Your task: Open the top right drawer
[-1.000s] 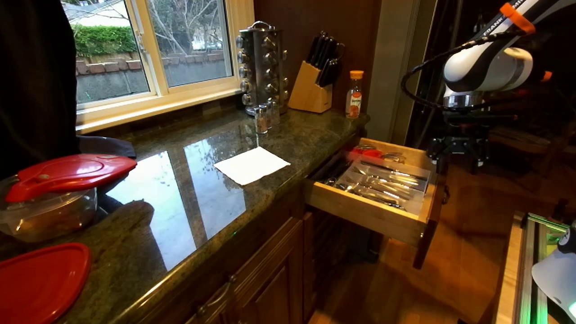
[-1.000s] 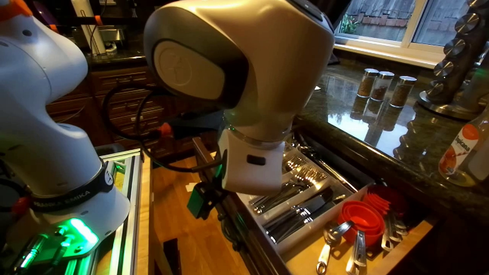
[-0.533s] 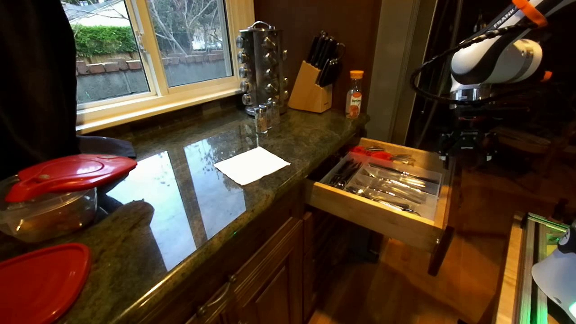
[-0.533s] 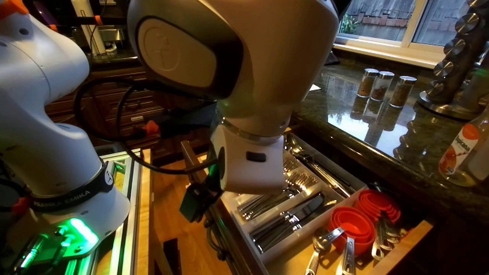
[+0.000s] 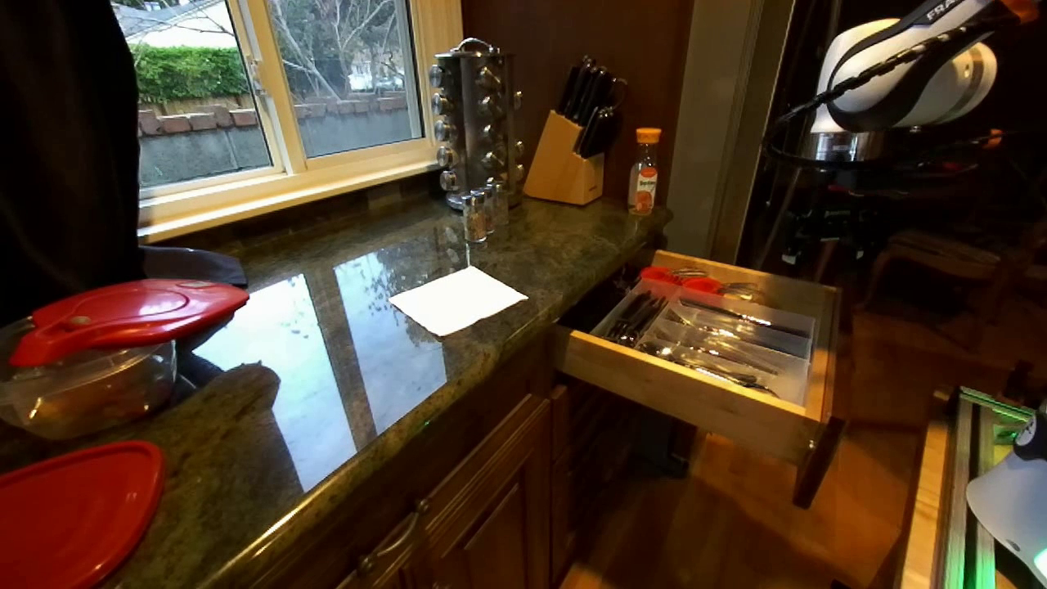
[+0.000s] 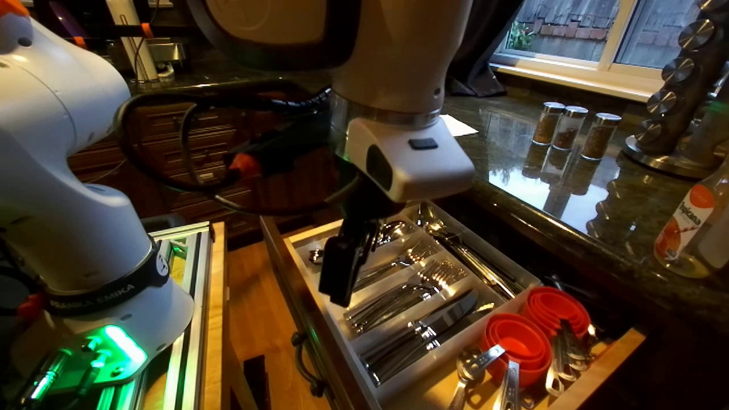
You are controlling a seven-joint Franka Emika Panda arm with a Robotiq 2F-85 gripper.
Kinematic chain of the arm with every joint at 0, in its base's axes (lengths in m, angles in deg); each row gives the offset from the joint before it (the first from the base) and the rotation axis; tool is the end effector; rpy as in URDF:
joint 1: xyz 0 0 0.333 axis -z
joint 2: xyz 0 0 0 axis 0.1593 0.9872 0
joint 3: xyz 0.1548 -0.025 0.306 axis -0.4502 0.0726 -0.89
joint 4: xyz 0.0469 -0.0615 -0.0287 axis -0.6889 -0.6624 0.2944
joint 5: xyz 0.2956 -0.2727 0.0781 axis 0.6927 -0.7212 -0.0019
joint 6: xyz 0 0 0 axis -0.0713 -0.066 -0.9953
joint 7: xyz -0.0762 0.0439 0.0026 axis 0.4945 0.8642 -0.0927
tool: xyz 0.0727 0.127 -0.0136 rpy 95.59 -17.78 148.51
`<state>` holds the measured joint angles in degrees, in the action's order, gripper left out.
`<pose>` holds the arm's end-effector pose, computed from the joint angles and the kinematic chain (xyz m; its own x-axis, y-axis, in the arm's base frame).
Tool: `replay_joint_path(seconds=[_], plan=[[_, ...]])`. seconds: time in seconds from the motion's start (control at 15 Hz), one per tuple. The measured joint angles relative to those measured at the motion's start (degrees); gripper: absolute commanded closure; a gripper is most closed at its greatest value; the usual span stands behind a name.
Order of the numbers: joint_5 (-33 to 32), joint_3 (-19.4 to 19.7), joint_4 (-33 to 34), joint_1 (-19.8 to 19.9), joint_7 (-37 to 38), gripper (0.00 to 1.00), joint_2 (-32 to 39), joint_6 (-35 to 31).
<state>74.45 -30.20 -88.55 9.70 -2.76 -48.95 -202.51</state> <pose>0.3158 -0.1713 0.2965 0.7745 -0.6211 -0.1198 -0.6244 -0.7810 0.0123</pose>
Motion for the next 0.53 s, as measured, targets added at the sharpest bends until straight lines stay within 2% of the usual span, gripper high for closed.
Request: replay_joint_path(seconds=[0.33, 0.53], plan=[[-4.3, -4.1, 0.3, -2.8, -3.3, 0.00, -2.2, -3.6], [-4.9, -4.6, -0.3, -3.6, -4.5, 0.00, -3.2, -4.7]])
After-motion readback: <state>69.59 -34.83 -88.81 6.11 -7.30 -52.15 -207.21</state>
